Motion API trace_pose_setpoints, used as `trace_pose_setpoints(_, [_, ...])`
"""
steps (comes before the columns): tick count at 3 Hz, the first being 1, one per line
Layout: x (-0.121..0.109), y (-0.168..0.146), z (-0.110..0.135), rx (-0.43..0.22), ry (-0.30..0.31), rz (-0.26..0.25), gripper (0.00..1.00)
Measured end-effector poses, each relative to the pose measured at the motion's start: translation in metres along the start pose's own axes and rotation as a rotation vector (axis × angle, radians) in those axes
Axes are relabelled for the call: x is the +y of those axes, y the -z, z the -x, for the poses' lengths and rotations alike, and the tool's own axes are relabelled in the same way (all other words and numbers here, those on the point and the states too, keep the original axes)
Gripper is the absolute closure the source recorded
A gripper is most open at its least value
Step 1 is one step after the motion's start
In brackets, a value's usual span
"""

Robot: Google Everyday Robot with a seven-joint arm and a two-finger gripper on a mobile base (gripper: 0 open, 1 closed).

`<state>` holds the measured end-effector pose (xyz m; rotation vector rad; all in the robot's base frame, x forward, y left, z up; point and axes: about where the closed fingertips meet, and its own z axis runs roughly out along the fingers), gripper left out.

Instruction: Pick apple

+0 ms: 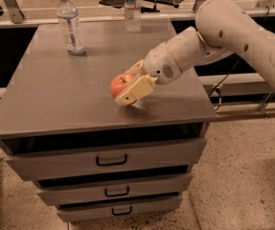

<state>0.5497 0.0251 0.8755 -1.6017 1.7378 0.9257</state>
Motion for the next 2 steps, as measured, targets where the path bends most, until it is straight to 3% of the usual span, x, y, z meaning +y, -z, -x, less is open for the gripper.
trace_pose_setpoints(1, [-0.0034, 0.0251, 0.0286, -0.091, 0.045, 0.002, 0.86])
trace_pose_setpoints(2, [-0.0047, 0.0306, 0.0378, -0.111, 0.059, -0.002, 1.0])
